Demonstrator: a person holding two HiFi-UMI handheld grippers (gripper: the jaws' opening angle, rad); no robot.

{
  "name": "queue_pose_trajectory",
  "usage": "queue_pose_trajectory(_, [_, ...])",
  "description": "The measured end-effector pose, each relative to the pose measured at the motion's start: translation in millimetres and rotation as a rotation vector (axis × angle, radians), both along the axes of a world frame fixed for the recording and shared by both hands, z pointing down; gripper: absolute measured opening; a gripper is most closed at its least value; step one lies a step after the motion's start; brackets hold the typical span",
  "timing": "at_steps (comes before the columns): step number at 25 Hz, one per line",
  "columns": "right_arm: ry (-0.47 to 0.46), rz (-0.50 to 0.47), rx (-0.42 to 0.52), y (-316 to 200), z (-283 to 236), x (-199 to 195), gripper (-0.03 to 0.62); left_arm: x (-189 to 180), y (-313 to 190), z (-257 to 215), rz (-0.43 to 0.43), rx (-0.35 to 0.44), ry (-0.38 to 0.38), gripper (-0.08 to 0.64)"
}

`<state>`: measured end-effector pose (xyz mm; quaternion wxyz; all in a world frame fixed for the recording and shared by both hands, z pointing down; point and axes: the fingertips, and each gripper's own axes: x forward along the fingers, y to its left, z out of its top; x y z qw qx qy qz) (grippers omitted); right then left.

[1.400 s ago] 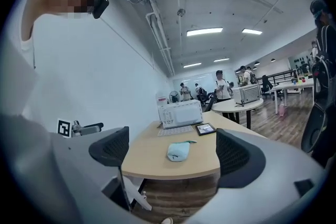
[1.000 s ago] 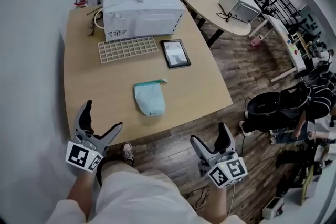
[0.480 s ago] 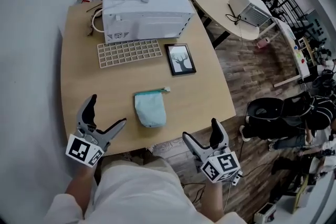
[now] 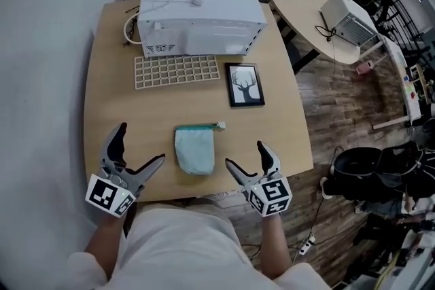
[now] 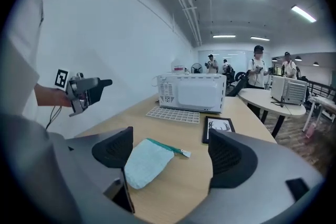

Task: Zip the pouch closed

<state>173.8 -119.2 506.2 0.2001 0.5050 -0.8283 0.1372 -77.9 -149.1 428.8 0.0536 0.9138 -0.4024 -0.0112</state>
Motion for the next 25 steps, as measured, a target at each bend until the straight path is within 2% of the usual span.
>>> queue_pose_trajectory(5, [0.059, -0.06, -0.051, -30, 49, 5, 0.403, 11, 0, 5, -0.029, -0.027, -0.028, 0.497])
queue_pose_trajectory(7, [0.095, -0.092, -0.064, -39, 64, 5, 0.343, 15, 1, 6, -0.037, -0.033, -0.036, 0.497])
queue_pose_trajectory(9, [0.161, -0.137, -0.081, -47, 82, 2, 0.319, 18, 1, 4, -0.047, -0.036, -0.041, 0.497])
queue_pose_trajectory(13, [0.363, -0.237, -0.091, -64, 123, -2, 0.266, 19, 2, 2, -0.071, -0.036, -0.051, 0.497])
queue_pose_trajectory(15, [0.387, -0.249, -0.118, -72, 141, -3, 0.222, 17, 4, 2, -0.087, -0.039, -0.058, 0.497])
queue_pose_trajectory(21, [0.473, -0.286, -0.177, -88, 178, -8, 0.216, 5, 12, 0, -0.146, -0.051, -0.075, 0.497])
queue_pose_trajectory(25, [0.48, -0.298, -0.243, -93, 194, -9, 0.196, -3, 15, -3, -0.174, -0.045, -0.079, 0.497])
